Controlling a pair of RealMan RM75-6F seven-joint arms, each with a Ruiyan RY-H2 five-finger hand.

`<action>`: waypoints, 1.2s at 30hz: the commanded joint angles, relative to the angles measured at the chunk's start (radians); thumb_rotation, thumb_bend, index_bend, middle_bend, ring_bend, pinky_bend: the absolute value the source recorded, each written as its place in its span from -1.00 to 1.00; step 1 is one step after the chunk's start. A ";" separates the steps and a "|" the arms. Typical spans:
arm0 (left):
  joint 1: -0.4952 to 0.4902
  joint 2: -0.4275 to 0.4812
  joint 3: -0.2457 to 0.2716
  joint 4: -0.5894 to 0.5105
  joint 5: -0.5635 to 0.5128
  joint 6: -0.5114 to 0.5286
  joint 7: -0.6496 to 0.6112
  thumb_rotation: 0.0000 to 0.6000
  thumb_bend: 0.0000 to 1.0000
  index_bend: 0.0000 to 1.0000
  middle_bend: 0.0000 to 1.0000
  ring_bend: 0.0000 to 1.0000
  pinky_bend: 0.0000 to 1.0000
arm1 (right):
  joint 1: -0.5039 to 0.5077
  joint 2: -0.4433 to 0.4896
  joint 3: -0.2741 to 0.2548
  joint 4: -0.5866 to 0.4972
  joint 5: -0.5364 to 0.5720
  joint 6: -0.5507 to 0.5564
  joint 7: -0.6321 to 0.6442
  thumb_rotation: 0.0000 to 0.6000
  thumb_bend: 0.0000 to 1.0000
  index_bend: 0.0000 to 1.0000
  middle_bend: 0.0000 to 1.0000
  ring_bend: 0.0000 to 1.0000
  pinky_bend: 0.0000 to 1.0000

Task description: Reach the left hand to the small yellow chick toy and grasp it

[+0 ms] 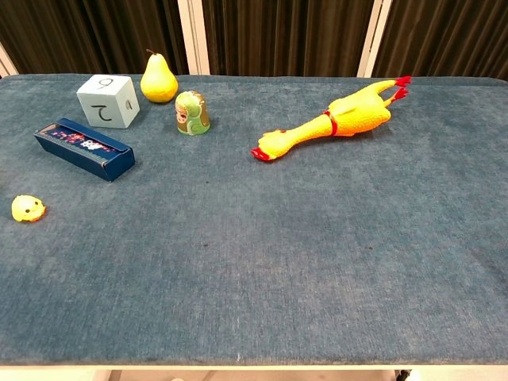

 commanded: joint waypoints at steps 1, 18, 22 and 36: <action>-0.013 -0.022 0.002 0.030 -0.003 -0.029 -0.048 1.00 -0.41 -0.72 -0.93 -1.00 -0.76 | -0.003 0.003 0.000 -0.003 0.005 0.000 0.013 1.00 -0.48 -0.64 -0.70 -0.54 -0.47; -0.110 -0.099 0.033 0.038 0.055 -0.145 -0.107 1.00 -0.41 -0.72 -0.93 -1.00 -0.76 | 0.000 0.005 0.003 -0.006 0.014 -0.010 0.011 1.00 -0.48 -0.64 -0.70 -0.55 -0.47; -0.127 -0.113 0.034 0.055 0.053 -0.167 -0.116 1.00 -0.41 -0.72 -0.93 -1.00 -0.76 | 0.000 0.004 0.002 -0.005 0.014 -0.009 0.009 1.00 -0.48 -0.64 -0.70 -0.55 -0.47; -0.145 -0.142 0.058 0.135 0.026 -0.235 -0.180 1.00 -0.43 -0.59 -0.93 -1.00 -0.76 | 0.001 0.002 0.004 -0.010 0.018 -0.013 0.000 1.00 -0.48 -0.64 -0.70 -0.54 -0.47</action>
